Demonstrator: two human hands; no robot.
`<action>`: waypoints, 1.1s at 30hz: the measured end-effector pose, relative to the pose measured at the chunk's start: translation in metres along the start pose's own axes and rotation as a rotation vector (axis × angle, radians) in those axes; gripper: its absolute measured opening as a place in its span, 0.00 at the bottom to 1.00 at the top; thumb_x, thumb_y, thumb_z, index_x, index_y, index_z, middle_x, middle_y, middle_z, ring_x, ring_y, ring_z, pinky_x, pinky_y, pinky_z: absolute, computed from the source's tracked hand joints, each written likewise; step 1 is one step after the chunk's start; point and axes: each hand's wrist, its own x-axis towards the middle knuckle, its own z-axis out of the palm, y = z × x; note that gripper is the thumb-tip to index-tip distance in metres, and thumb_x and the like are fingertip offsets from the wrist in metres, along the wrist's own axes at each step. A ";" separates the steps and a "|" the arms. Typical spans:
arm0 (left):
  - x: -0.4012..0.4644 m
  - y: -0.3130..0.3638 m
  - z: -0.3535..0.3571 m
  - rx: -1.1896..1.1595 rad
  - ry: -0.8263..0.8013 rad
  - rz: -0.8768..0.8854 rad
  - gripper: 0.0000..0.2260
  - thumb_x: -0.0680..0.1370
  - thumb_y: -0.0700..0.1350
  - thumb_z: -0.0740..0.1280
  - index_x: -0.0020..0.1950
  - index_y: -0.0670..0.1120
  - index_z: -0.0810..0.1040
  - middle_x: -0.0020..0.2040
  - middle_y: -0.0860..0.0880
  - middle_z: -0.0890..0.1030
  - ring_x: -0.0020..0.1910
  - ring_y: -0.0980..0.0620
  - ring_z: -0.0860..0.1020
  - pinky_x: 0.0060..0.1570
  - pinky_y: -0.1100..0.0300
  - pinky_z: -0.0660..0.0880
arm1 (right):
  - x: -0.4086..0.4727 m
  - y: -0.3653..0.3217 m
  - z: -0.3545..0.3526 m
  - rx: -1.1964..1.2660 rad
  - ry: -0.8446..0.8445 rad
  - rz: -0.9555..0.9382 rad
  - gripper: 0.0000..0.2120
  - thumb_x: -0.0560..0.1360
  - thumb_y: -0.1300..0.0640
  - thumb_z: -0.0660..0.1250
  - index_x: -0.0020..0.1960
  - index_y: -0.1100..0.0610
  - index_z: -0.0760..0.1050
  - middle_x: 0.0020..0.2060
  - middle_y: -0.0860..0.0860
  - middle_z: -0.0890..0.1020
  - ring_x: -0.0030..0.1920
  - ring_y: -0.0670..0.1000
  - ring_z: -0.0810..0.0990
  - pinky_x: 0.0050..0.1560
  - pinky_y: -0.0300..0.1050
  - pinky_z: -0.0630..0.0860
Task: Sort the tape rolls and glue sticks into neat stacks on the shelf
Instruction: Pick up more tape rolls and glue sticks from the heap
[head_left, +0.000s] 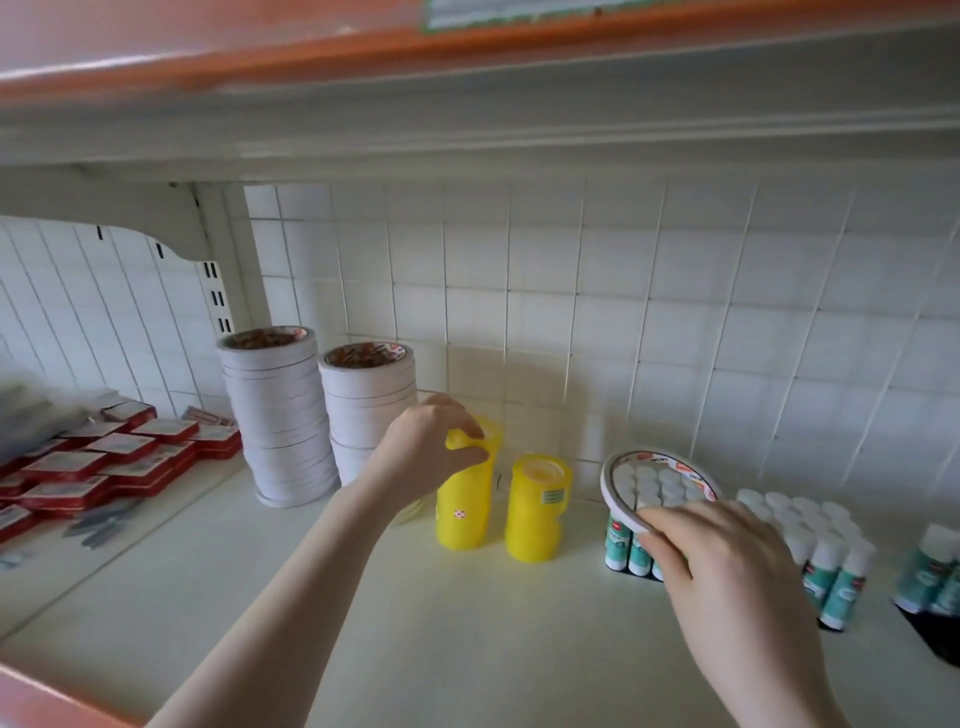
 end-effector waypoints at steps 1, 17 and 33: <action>0.001 -0.002 0.000 -0.005 -0.003 0.004 0.08 0.69 0.46 0.74 0.47 0.47 0.83 0.52 0.51 0.77 0.46 0.53 0.74 0.45 0.63 0.67 | 0.002 0.001 0.002 -0.006 0.005 -0.002 0.07 0.66 0.58 0.64 0.32 0.55 0.77 0.27 0.49 0.76 0.32 0.57 0.76 0.33 0.48 0.70; 0.003 -0.007 -0.018 0.115 -0.187 0.082 0.10 0.71 0.48 0.74 0.50 0.48 0.82 0.58 0.52 0.74 0.47 0.59 0.69 0.43 0.68 0.61 | 0.003 0.010 0.021 0.059 -0.052 -0.005 0.16 0.69 0.52 0.56 0.39 0.56 0.82 0.30 0.50 0.79 0.34 0.58 0.79 0.38 0.48 0.62; 0.011 -0.018 -0.021 0.069 -0.308 -0.030 0.13 0.69 0.47 0.75 0.53 0.52 0.82 0.46 0.56 0.78 0.39 0.63 0.72 0.40 0.71 0.68 | 0.003 0.011 0.026 0.076 -0.074 -0.018 0.16 0.69 0.51 0.57 0.38 0.56 0.82 0.30 0.50 0.78 0.34 0.59 0.78 0.38 0.48 0.61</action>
